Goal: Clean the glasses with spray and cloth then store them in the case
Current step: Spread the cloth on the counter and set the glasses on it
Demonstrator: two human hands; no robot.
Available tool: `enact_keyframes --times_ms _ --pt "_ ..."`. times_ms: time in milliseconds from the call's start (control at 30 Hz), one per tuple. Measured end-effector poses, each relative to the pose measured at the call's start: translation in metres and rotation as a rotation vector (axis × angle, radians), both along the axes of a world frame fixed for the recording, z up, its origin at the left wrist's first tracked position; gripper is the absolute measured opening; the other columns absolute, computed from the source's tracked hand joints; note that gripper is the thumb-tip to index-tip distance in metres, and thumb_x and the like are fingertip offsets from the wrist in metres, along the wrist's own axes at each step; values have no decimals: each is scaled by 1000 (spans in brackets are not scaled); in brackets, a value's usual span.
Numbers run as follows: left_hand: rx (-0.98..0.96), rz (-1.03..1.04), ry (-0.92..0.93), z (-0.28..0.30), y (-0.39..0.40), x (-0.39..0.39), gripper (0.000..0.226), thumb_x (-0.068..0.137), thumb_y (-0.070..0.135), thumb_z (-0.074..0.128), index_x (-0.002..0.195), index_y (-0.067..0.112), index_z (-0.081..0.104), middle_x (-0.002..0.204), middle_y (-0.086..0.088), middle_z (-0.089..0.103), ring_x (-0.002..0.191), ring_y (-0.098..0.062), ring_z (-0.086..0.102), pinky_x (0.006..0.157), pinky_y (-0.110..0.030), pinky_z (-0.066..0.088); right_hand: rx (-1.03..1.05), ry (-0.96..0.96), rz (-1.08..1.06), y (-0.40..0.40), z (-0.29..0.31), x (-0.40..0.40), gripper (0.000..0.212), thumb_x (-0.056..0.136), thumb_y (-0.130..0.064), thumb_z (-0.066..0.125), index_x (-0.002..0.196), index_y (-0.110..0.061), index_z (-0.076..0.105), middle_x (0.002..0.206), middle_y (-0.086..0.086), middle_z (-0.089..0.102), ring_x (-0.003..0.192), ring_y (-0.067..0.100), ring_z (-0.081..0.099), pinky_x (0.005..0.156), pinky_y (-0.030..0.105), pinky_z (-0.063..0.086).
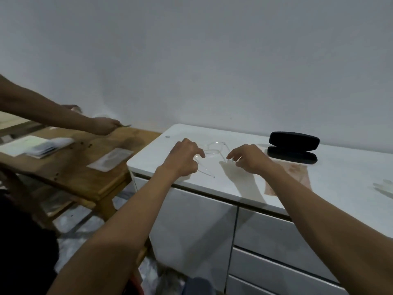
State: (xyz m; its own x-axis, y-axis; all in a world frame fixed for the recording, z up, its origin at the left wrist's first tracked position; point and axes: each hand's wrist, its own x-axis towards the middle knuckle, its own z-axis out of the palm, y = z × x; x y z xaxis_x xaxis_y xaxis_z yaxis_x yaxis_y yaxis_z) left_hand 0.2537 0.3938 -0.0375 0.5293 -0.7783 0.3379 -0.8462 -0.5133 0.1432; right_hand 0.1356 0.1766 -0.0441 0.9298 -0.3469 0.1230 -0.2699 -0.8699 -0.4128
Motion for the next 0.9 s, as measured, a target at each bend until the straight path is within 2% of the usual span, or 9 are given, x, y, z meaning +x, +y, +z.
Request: enact_keyframes --times_ms 100,233,300,400,500,600,667,800,900 --pt "40 -12 -98 -7 4 6 32 80 9 67 105 25 78 108 -2 72 109 -27 55 88 -38 48 -6 -58 -23 2 -7 1 40 81 4 61 106 -20 81 93 -1 76 95 21 70 83 30 54" --pt "-82 -43 -236 -18 5 14 11 77 11 80 86 18 81 91 -4 73 96 -31 62 75 -42 50 15 -181 -64 2 -14 -1 30 85 -3 66 102 -21 82 94 -1 80 92 19 72 85 35 57" --pt "-163 -54 -302 -21 1 17 12 72 5 83 75 16 80 80 -4 71 84 -32 64 65 -40 50 28 -240 -73 1 -14 -2 24 88 -7 69 101 -21 82 94 -1 80 91 18 70 80 30 53" --pt "-257 -11 -332 -13 -6 17 14 72 3 83 75 16 80 73 -3 72 78 -31 64 64 -38 47 30 -357 -84 0 -8 -5 20 90 -10 70 101 -22 82 95 -1 80 89 17 70 77 30 51" --pt "-315 40 -285 -2 -15 15 15 72 8 85 85 16 81 74 -3 75 81 -33 65 69 -39 48 53 -467 -134 -3 3 -10 19 91 -11 69 101 -21 82 95 0 80 89 21 71 81 37 56" --pt "-378 63 -171 11 -31 3 15 81 12 78 95 15 81 79 -6 76 91 -34 63 79 -42 50 44 -536 -186 -12 15 -22 15 93 -18 69 100 -22 81 93 0 79 88 22 72 80 39 56" --pt "-423 60 -66 16 -46 -6 16 85 16 75 99 18 81 85 -7 76 98 -29 61 85 -37 46 33 -558 -227 -21 22 -35 16 95 -20 66 100 -23 80 91 -1 78 85 22 71 80 40 57" --pt "-443 40 127 18 -86 -25 18 88 25 72 103 30 79 97 -5 69 99 -23 61 78 -26 37 6 -618 -285 -42 32 -70 20 96 -12 60 103 -18 78 99 1 79 91 24 71 83 41 57" --pt "-450 -26 185 20 -115 -50 20 90 22 71 107 27 78 97 -3 67 96 -18 59 77 -23 35 -9 -633 -360 -61 34 -100 23 96 -8 56 103 -19 75 101 3 76 92 25 67 75 38 54"
